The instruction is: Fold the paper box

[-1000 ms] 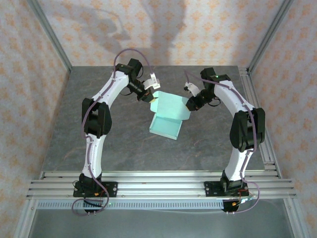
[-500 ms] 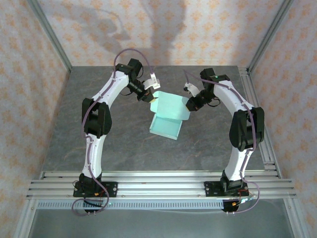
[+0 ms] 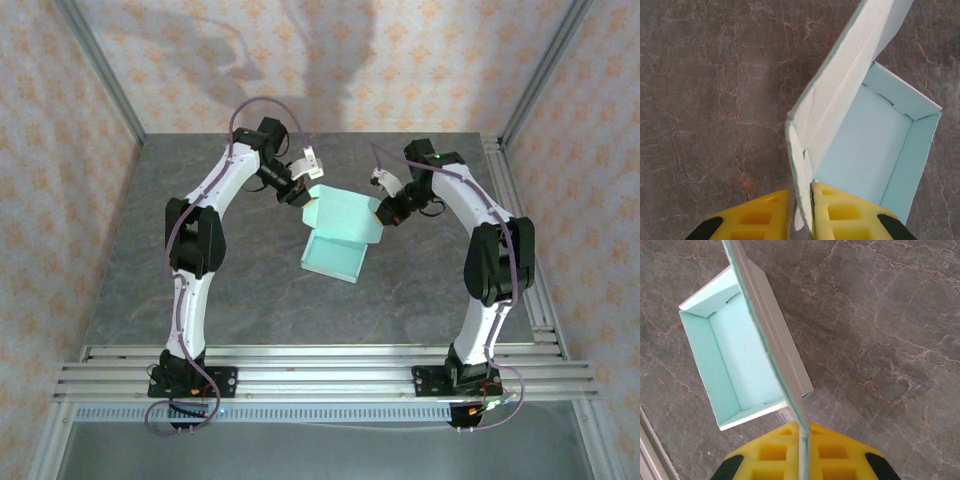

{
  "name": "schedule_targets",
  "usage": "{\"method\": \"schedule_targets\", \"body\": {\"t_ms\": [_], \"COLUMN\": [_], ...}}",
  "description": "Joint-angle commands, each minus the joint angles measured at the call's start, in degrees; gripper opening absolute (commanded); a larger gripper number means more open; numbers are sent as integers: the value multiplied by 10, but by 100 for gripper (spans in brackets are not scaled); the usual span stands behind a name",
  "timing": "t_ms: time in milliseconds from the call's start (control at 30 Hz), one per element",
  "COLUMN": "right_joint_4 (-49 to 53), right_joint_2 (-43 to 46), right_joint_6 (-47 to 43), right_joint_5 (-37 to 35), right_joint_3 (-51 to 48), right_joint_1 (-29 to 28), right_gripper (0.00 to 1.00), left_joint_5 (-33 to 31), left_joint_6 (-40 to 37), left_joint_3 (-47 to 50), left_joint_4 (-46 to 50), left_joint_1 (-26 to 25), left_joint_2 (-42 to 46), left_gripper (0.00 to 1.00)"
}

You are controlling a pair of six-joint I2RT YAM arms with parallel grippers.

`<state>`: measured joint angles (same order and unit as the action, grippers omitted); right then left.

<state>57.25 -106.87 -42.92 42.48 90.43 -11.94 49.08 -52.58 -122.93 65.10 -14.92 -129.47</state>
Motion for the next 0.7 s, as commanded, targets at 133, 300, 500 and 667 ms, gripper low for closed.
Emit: {"method": "schedule_targets", "body": {"t_ms": [133,300,500,667], "right_joint_4": [12,16,17,21], "right_joint_2": [20,18,14,15], "right_joint_6": [-16,-13,-9,-9], "right_joint_5": [9,12,13,13], "right_joint_3": [-2,7,13,17], "right_joint_1": [2,2,2,2], "right_gripper": [0,0,0,0], "left_joint_5": [6,10,9,9], "left_joint_6": [-3,-4,-10,-11], "left_joint_3": [-16,-19,-21,-21], "left_joint_4": [14,15,23,24], "left_joint_1": [-2,-3,-4,-5], "left_joint_2": [-3,-9,-16,-21], "left_gripper": [19,20,21,21]}}
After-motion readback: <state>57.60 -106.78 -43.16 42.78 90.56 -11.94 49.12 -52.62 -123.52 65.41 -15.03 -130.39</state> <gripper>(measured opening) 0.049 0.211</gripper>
